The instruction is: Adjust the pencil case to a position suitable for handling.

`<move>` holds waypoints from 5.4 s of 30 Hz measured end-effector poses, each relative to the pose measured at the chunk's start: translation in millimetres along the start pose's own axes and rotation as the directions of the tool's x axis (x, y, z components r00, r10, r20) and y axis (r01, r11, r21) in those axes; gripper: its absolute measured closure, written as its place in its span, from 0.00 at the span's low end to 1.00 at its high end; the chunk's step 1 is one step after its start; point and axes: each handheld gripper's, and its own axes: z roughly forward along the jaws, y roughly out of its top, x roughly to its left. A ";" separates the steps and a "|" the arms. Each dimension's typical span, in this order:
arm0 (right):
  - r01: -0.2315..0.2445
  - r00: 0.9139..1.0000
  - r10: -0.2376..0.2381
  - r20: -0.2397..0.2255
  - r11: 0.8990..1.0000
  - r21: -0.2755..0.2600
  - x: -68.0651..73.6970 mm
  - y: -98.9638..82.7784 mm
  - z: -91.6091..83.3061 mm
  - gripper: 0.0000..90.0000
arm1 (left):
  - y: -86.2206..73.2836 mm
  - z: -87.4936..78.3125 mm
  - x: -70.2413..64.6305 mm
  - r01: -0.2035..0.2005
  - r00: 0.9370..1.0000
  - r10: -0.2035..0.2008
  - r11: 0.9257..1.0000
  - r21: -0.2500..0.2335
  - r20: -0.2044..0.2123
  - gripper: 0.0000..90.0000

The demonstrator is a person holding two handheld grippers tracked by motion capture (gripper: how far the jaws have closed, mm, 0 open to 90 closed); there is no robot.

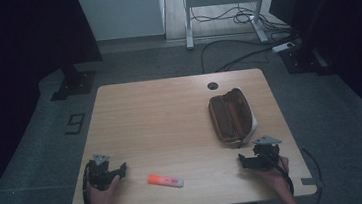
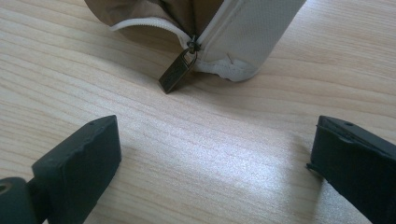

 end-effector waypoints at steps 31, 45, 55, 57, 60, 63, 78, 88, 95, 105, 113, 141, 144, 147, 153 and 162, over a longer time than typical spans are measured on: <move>-0.128 0.992 0.125 -0.028 0.983 -0.135 -14.4 8.0 -30.4 0.16 | 0.5 0.5 0.1 0.000 1.000 0.000 1.000 0.000 0.002 0.18; -0.133 0.991 0.126 -0.047 0.971 -0.200 -14.4 19.5 -43.7 0.17 | 0.4 0.5 0.2 -0.001 1.000 0.001 1.000 0.000 0.002 0.18; -0.135 0.990 0.124 -0.062 0.962 -0.236 -13.4 31.6 -48.2 0.18 | 0.4 0.5 0.2 -0.001 1.000 0.001 1.000 0.000 0.002 0.18; -0.129 0.991 0.117 -0.064 0.962 -0.240 -11.6 34.2 -47.8 0.18 | 0.4 0.5 0.1 0.000 1.000 0.000 1.000 0.000 0.002 0.18; -0.123 0.992 0.111 -0.064 0.963 -0.241 -10.3 37.1 -47.4 0.18 | 0.4 0.5 0.1 0.000 1.000 0.000 1.000 0.000 0.002 0.18; -0.108 0.994 0.097 -0.059 0.965 -0.239 -9.3 44.3 -46.9 0.18 | 0.4 0.5 0.1 0.000 1.000 0.000 1.000 0.000 0.002 0.18; -0.115 0.993 0.109 -0.038 0.964 -0.238 -16.8 71.3 -23.5 0.22 | 0.4 0.5 0.1 0.000 1.000 0.000 1.000 0.000 0.002 0.18; -0.162 0.987 0.158 -0.038 0.966 -0.203 -25.8 74.1 11.0 0.40 | 0.5 0.5 0.1 0.000 1.000 0.000 1.000 0.000 0.002 0.18; -0.194 0.981 0.193 -0.022 0.967 -0.166 -31.3 66.5 23.2 0.69 | 0.5 0.5 0.1 0.000 1.000 0.000 1.000 0.000 0.002 0.18; -0.244 0.969 0.248 -0.007 0.949 -0.197 -39.3 62.7 22.7 0.91 | 0.5 0.5 0.1 0.000 1.000 0.000 1.000 0.000 0.002 0.18; -0.265 0.964 0.265 -0.032 0.937 -0.226 -41.3 63.2 18.0 0.92 | 0.5 0.5 0.1 0.000 1.000 0.000 1.000 0.000 0.002 0.18; -0.286 0.955 0.234 -0.181 0.890 -0.357 -42.5 71.4 -18.2 0.92 | 0.5 0.5 0.2 -0.001 1.000 0.001 1.000 0.000 0.002 0.18; -0.272 0.958 0.214 -0.193 0.890 -0.367 -39.2 73.5 -22.0 0.92 | 0.5 0.5 0.2 -0.001 1.000 0.001 1.000 0.000 0.002 0.18; -0.257 0.960 0.191 -0.206 0.893 -0.370 -35.8 75.4 -24.6 0.92 | 0.5 0.5 0.2 -0.001 1.000 0.001 1.000 0.000 0.002 0.18; -0.247 0.956 0.163 -0.244 0.896 -0.370 -28.2 77.7 -25.3 0.92 | 0.5 0.5 0.2 -0.001 1.000 0.001 1.000 0.000 0.002 0.18; -0.237 0.949 0.135 -0.285 0.900 -0.365 -21.5 78.7 -23.8 0.92 | 0.6 0.5 0.3 -0.002 1.000 0.002 1.000 0.001 0.002 0.18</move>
